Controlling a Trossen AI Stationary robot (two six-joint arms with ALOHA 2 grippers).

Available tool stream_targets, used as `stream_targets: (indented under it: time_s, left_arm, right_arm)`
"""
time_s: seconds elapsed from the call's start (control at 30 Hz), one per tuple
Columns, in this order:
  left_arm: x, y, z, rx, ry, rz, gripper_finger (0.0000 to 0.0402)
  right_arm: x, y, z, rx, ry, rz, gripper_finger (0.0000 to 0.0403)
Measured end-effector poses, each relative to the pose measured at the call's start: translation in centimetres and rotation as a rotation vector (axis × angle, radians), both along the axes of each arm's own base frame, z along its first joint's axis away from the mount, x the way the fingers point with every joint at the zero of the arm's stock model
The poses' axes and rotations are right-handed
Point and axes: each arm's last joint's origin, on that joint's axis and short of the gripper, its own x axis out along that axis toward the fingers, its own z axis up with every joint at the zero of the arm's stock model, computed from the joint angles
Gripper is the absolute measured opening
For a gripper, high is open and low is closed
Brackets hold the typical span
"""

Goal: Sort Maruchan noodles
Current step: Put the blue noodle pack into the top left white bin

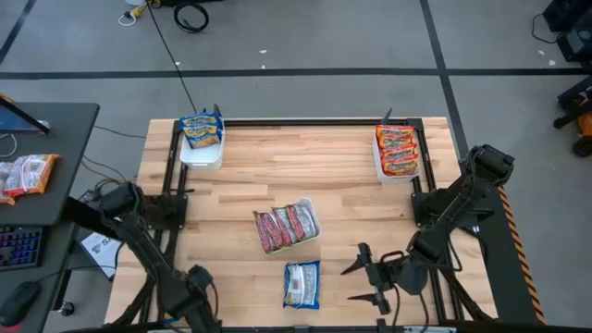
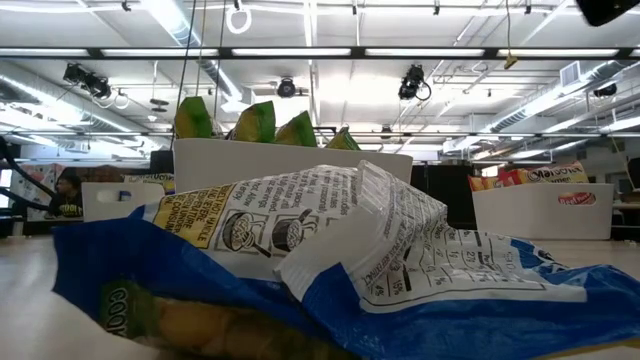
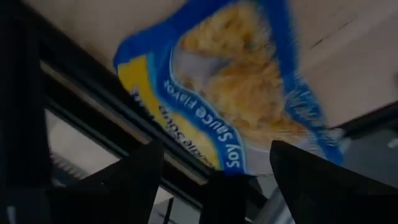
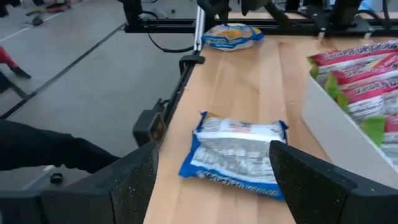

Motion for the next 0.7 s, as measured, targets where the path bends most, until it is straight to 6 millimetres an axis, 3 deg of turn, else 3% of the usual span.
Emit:
stream_targets:
  time_s: [0.2, 0.43, 0.57, 0.7]
  left_arm:
    - [0.5, -1.3, -2.9, 0.026, 0.026, 0.020, 0.0295]
    - [4.3, -1.8, -5.4, -0.125, -0.077, -0.024, 0.0295]
    - [7.0, -1.5, -3.9, -0.102, -0.254, -0.098, 0.0295]
    - [8.6, -1.3, -0.3, -0.015, -0.422, -0.171, 0.0295]
  right_arm:
    - [-1.0, 0.9, 0.0, 0.029, 0.002, 0.002, 0.0311]
    - [-1.7, 1.4, 0.0, 0.044, 0.001, 0.006, 0.0311]
    - [-1.7, 1.3, 0.0, 0.040, 0.000, 0.006, 0.0311]
    - [-1.5, 1.2, 0.0, 0.029, -0.002, 0.001, 0.0311]
